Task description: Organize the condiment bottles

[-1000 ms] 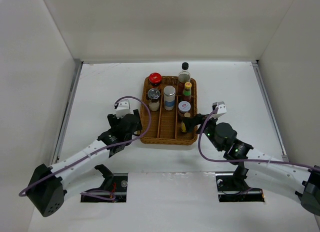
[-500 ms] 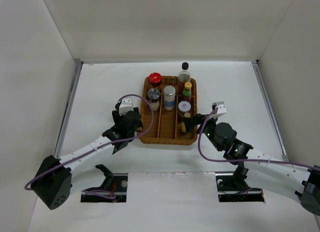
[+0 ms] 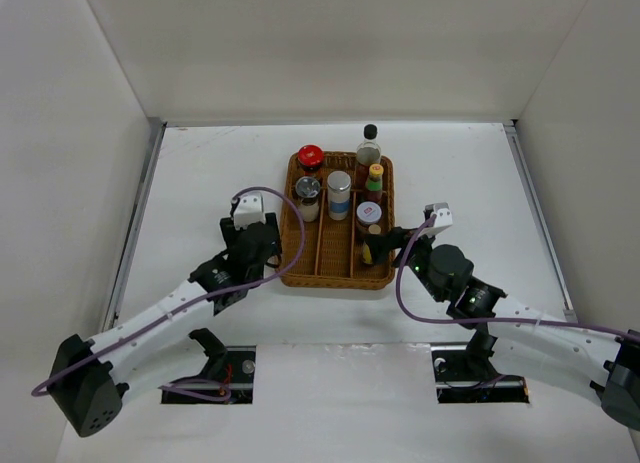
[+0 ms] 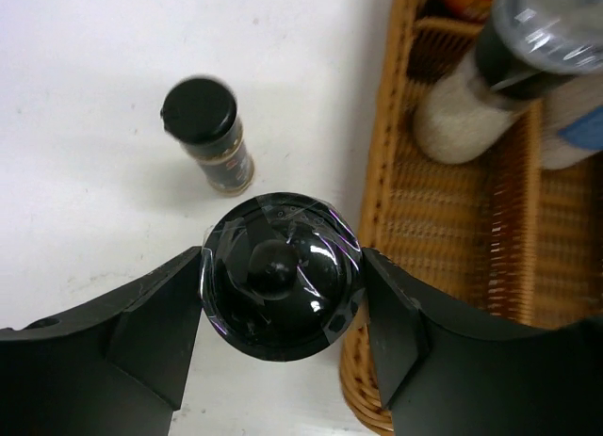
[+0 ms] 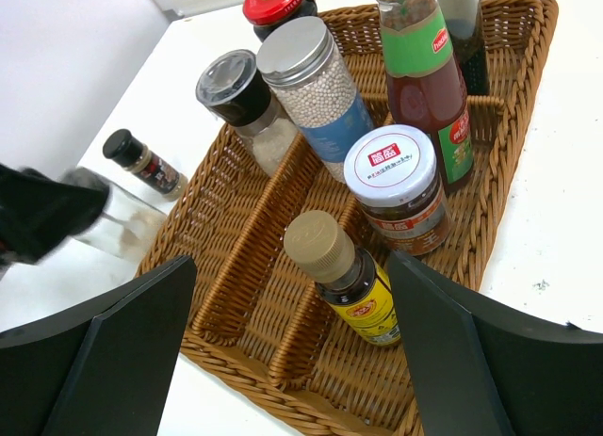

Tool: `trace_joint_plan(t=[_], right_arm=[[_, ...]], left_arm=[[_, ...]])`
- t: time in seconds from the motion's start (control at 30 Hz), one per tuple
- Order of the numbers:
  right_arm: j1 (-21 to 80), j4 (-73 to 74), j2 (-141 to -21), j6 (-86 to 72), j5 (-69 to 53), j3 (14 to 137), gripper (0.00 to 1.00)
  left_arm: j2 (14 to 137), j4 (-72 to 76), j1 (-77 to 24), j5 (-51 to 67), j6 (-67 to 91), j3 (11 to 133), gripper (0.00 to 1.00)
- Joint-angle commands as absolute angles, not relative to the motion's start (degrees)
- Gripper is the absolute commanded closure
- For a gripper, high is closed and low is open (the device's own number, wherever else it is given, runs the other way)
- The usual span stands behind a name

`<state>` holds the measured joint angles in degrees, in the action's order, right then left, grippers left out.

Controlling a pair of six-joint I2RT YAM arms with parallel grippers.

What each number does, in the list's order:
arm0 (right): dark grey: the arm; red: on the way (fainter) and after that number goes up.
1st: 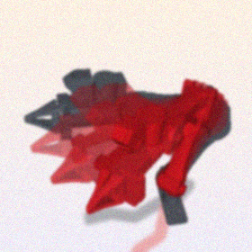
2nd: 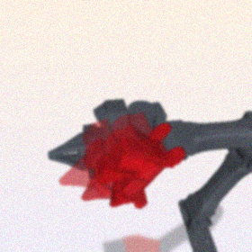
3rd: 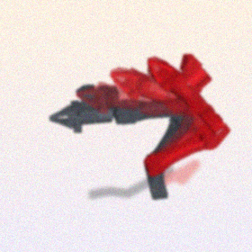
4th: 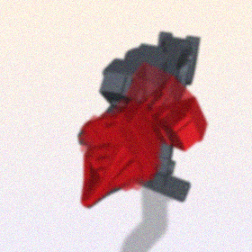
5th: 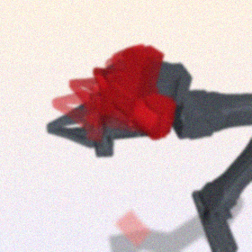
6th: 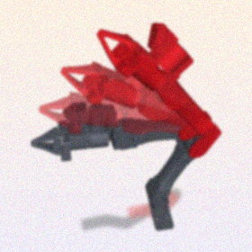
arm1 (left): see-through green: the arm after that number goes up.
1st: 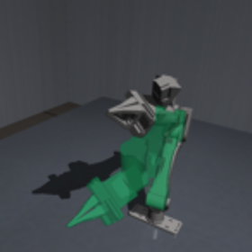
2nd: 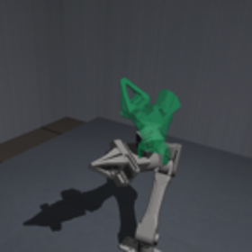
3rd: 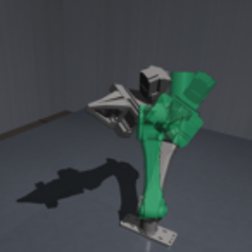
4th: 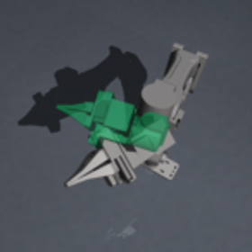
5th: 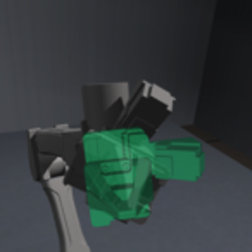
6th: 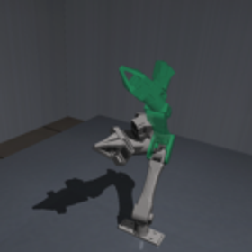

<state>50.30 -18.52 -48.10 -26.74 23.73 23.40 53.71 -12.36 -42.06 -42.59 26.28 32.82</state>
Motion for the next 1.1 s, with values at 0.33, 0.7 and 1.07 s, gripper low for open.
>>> trace_joint_plan(t=[0.33,0.7,1.07], right_arm=[[50.1,-22.0,-47.2,-26.8,23.6,23.1,0.10],[50.3,-22.0,-47.2,-26.6,23.6,23.2,0.11],[50.3,-22.0,-47.5,-26.5,23.4,23.3,0.11]], left_arm=[[57.6,-9.9,-52.2,-44.3,24.9,48.3,0.60],[66.8,-1.1,-52.3,-41.6,23.6,47.4,0.60],[76.6,7.4,-50.6,-40.1,20.2,46.0,0.58]])
